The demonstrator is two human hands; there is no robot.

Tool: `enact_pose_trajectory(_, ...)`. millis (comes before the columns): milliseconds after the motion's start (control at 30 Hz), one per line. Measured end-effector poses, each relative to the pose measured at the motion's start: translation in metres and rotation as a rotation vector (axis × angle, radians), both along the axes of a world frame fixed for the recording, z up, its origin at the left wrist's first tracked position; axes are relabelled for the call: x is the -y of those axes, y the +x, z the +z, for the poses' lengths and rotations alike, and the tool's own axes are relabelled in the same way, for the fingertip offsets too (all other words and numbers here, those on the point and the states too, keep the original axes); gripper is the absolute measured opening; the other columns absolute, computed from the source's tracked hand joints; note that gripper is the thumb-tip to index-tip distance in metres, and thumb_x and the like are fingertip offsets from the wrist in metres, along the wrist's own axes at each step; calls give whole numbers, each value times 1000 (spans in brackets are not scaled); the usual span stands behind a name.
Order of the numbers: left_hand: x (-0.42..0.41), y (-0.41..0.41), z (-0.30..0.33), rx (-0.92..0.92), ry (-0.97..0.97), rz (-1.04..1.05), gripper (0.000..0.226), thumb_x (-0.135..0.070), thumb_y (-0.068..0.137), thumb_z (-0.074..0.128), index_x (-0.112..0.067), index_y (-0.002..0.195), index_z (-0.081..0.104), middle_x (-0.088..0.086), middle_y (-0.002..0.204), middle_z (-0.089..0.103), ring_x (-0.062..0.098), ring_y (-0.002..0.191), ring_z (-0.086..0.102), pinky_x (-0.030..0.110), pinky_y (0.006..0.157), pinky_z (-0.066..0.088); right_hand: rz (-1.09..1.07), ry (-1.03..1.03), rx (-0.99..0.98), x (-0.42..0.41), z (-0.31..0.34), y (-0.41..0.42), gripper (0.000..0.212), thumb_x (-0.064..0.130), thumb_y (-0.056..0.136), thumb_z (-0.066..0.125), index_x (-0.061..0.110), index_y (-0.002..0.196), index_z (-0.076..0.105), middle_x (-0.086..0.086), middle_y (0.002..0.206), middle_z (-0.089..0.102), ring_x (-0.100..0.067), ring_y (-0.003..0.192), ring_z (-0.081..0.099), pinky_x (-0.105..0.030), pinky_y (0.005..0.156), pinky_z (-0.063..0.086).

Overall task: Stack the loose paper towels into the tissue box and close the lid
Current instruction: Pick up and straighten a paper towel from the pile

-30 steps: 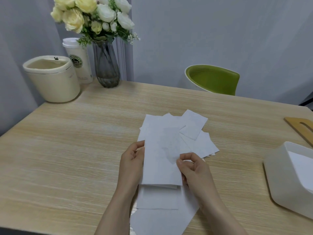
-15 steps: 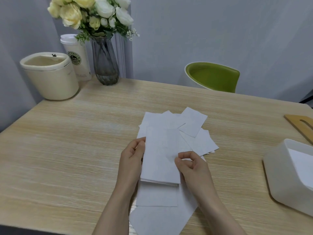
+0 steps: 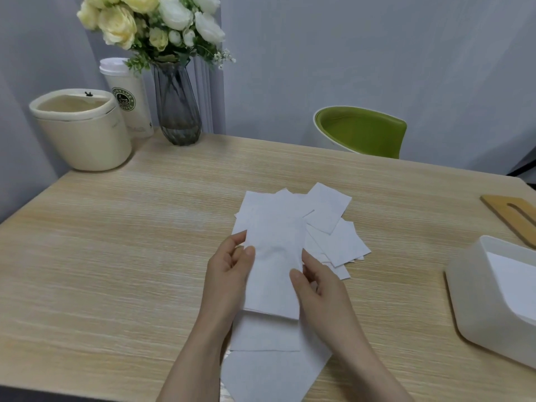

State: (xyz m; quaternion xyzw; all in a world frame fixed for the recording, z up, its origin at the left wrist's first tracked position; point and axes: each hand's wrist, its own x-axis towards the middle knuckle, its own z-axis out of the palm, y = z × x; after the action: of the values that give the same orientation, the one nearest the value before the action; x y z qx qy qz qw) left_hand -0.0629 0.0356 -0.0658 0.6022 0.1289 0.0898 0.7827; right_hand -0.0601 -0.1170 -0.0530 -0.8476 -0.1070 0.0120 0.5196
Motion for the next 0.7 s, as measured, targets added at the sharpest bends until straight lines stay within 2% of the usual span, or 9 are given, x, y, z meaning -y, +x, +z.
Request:
enact_pose_trajectory(100, 1, -1, 1, -7, 25, -8, 23, -14, 99, 52, -25, 116, 63, 6, 96, 73, 18, 85, 68, 35, 75, 54, -3, 56, 30, -3, 2, -1, 51, 11, 95, 47, 60, 107, 54, 18, 64, 51, -9, 65, 40, -22, 61, 34)
enact_pose_trajectory(200, 2, -3, 1, -1, 45, -62, 25, -12, 99, 53, -21, 121, 60, 2, 109, 73, 22, 100, 69, 43, 87, 55, 2, 83, 49, -5, 2, -1, 61, 10, 94, 48, 69, 108, 48, 19, 64, 50, -6, 61, 41, -19, 58, 36)
enact_pose_trajectory(300, 3, -3, 2, 12, 115, -25, 26, -9, 98, 53, -22, 119, 62, -3, 110, 73, 18, 102, 69, 42, 88, 54, -41, 62, 29, -4, -1, 1, 42, 14, 95, 51, 49, 120, 52, 20, 68, 51, -3, 66, 45, -14, 64, 38)
enact_pose_trajectory(400, -1, -2, 0, -13, 192, 165, 21, -11, 97, 54, -28, 104, 65, -8, 98, 73, 10, 90, 69, 31, 77, 54, -113, 55, -11, 4, -3, 4, 45, 14, 95, 54, 44, 126, 42, 17, 81, 65, 4, 75, 56, -6, 71, 39)
enact_pose_trajectory(467, -5, -1, -2, -23, 175, 279, 18, -11, 96, 54, -25, 98, 66, -8, 90, 72, 6, 78, 66, 22, 66, 51, -156, 17, -55, 11, -2, 4, 46, 16, 93, 56, 34, 134, 46, 9, 87, 67, 2, 78, 58, -13, 74, 44)
enact_pose_trajectory(500, -7, -1, -3, -29, 168, 315, 18, -10, 96, 53, -22, 96, 66, -7, 87, 71, 3, 72, 64, 17, 60, 48, -172, -8, -76, 15, -2, 3, 46, 17, 93, 56, 31, 137, 46, 7, 88, 66, -1, 76, 58, -22, 77, 49)
enact_pose_trajectory(567, -8, 0, -3, -42, 167, 346, 17, -9, 96, 52, -19, 94, 65, -7, 83, 69, 2, 66, 61, 16, 56, 45, -177, -78, -99, 23, -4, 1, 49, 18, 93, 54, 29, 139, 44, 6, 88, 64, -6, 72, 56, -34, 78, 50)
enact_pose_trajectory(700, -8, 1, -2, -51, 190, 339, 20, -7, 94, 52, -22, 87, 64, -10, 76, 67, 1, 61, 58, 16, 54, 44, -159, -151, -114, 30, -7, 0, 50, 17, 92, 53, 26, 140, 43, 9, 91, 61, -9, 76, 54, -34, 82, 48)
